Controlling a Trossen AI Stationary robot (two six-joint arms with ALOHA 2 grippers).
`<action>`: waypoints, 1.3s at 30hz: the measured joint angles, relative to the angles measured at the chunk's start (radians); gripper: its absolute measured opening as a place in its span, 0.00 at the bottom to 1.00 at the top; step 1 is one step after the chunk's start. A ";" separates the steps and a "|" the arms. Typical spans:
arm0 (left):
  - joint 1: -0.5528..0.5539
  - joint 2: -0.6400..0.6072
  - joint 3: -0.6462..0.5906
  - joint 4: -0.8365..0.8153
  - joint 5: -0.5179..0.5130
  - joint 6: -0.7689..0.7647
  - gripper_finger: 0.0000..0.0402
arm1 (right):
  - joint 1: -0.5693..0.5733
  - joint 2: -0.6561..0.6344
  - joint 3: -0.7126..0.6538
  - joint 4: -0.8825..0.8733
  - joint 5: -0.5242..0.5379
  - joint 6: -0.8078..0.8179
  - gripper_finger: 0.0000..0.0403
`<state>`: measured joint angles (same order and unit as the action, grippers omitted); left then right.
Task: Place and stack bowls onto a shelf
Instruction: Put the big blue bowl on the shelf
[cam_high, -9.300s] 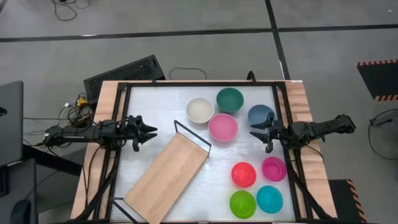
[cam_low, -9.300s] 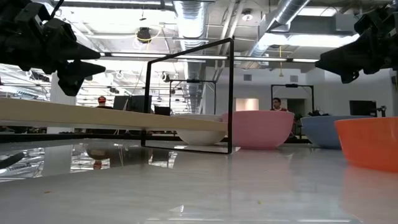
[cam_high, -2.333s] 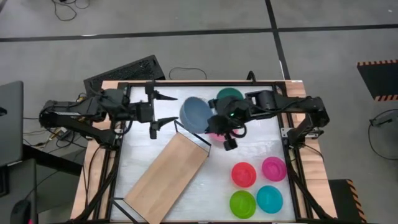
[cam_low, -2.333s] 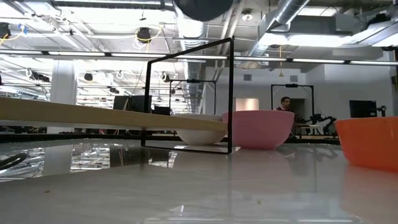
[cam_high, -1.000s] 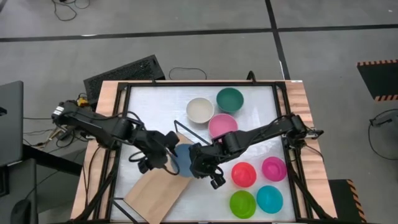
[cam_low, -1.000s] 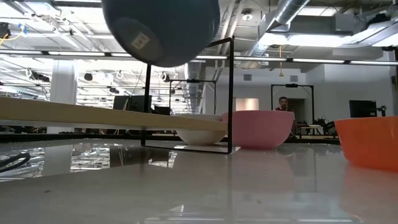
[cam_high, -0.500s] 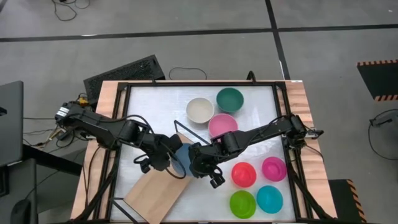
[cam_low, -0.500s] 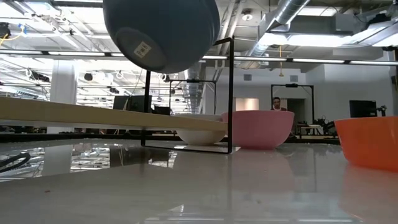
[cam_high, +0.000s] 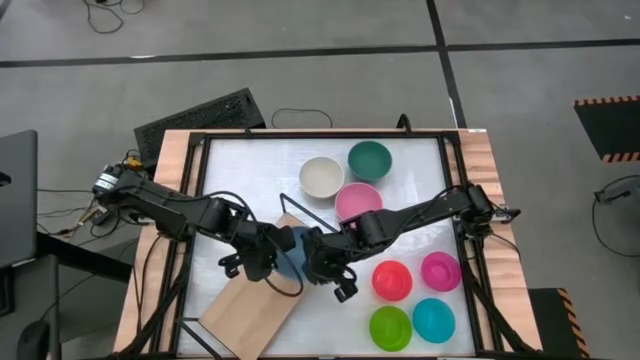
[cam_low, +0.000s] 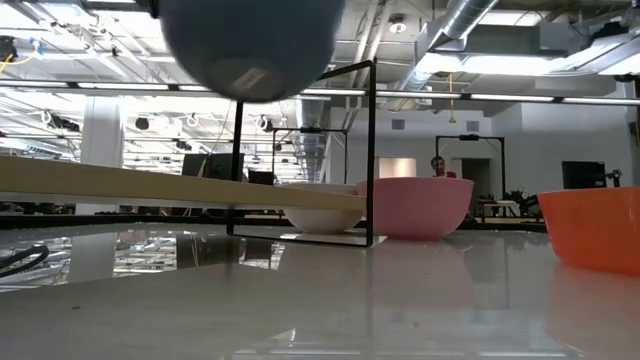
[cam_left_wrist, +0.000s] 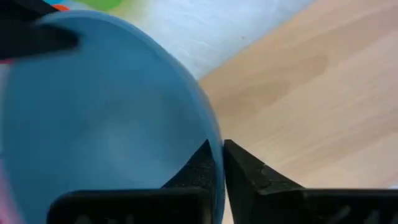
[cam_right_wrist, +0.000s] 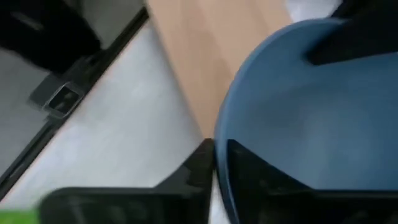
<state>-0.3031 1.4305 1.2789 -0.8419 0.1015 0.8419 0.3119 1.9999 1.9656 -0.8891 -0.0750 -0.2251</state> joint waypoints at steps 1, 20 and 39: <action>0.000 -0.002 0.001 0.006 -0.003 -0.009 0.00 | 0.000 0.000 0.000 0.007 0.018 0.014 0.23; -0.119 -0.004 0.003 -0.224 -0.031 -0.425 0.00 | 0.020 -0.045 0.255 -0.214 0.020 0.218 0.66; -0.612 -0.006 -0.075 -0.064 -0.102 -0.658 0.00 | 0.097 -0.120 0.287 -0.355 0.178 0.407 0.66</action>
<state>-0.9150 1.4242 1.2039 -0.9059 -0.0007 0.1843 0.4084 1.8803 2.2528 -1.2440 0.1030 0.1817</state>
